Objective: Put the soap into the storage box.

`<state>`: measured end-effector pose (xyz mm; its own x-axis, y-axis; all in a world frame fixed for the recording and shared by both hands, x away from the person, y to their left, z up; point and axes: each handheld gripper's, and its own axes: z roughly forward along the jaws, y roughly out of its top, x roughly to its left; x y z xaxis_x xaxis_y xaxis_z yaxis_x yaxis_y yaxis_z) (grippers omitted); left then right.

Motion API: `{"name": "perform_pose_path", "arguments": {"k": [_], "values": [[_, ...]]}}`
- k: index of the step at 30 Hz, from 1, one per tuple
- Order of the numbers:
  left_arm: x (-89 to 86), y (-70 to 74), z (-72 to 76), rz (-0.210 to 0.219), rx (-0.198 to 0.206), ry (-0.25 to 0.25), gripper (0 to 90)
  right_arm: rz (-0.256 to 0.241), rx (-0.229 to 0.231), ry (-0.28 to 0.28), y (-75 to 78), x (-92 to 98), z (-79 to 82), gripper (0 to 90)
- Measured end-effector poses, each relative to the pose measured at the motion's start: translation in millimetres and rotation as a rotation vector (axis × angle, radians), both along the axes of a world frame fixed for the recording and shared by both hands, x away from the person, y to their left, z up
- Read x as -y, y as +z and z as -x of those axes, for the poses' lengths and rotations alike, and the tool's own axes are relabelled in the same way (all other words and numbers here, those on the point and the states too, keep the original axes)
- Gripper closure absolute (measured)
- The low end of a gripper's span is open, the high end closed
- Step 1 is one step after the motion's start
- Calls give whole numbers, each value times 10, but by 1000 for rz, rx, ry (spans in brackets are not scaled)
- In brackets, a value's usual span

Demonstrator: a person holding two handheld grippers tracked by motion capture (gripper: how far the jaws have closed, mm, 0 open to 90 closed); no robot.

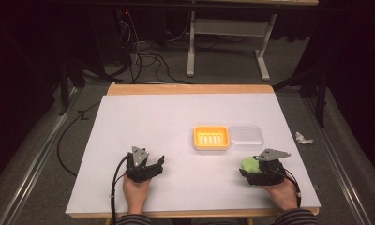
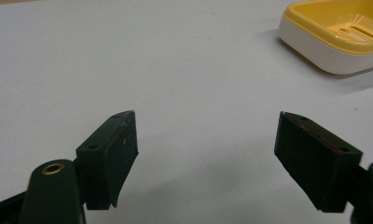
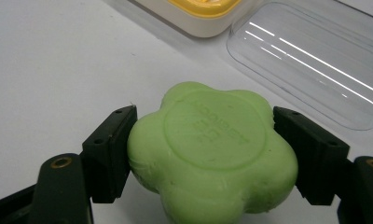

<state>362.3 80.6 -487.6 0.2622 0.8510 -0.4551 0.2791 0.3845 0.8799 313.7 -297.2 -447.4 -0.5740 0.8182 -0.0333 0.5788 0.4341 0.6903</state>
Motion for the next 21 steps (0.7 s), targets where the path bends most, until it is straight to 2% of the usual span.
{"name": "perform_pose_path", "arguments": {"k": [3,4,5,7,9,14,21], "values": [[0,-1,0,-3,-1,-1,215,-14,-5,-8,10,15,-15,261],[-2,-3,-1,-7,-2,-3,215,-34,-11,-15,13,26,-22,261],[3,-2,-2,-2,-4,-5,213,-116,-20,-18,35,75,-44,262],[6,-4,-3,-6,-5,-5,213,-133,-22,-21,46,87,-49,262],[8,-7,-4,-16,-6,-4,212,-185,-22,-14,94,109,-71,262],[18,-10,-11,-18,-10,0,206,-172,-8,-4,156,97,-102,262],[22,-11,4,-28,-1,-11,199,-122,9,-5,301,86,-176,263]]}}
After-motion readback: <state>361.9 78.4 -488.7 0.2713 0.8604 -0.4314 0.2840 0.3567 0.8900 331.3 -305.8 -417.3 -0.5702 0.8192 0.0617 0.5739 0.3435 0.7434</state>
